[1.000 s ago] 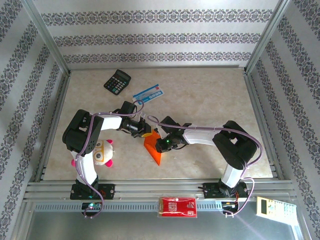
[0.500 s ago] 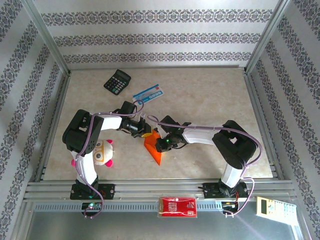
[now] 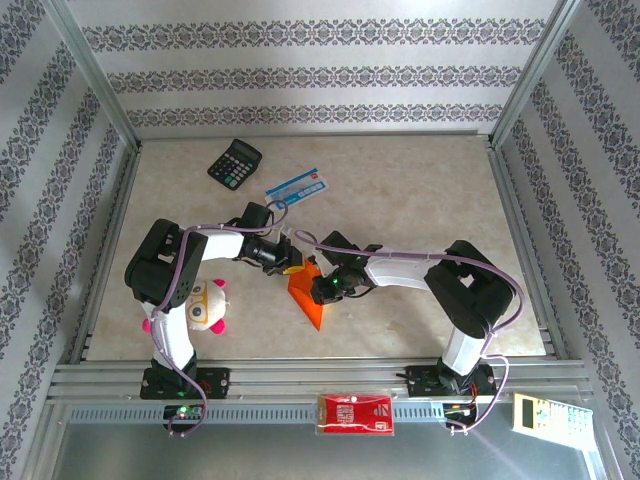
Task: Fold a paper plane with a square sheet of paper (pick it up from the middle)
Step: Third fold the triangle at the center of the table.
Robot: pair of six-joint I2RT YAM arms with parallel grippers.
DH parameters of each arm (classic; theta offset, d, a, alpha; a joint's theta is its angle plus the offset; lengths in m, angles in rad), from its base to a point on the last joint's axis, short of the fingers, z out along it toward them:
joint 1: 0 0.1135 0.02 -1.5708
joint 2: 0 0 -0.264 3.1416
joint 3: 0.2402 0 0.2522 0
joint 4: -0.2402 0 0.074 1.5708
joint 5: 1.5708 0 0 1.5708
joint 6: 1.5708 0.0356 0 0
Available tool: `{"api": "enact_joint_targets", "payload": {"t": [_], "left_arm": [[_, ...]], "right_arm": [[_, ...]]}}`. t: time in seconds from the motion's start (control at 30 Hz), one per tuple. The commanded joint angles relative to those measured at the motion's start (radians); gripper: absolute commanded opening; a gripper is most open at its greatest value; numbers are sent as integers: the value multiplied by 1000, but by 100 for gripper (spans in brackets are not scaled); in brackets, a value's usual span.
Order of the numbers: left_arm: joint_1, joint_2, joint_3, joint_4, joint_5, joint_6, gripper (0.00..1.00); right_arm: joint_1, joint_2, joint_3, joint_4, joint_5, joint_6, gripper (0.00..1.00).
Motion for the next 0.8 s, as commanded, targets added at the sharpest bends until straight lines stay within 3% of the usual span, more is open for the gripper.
{"api": "enact_joint_targets", "payload": {"t": [0.0,0.77], "left_arm": [[-21,57,-15,-14,-59,24,17],[-21,60,-16,-16,-59,25,17]], "right_arm": [[-18,-3,16,-35,16,-18,4],[-24,-28,7,-35,-7,-28,4]]}}
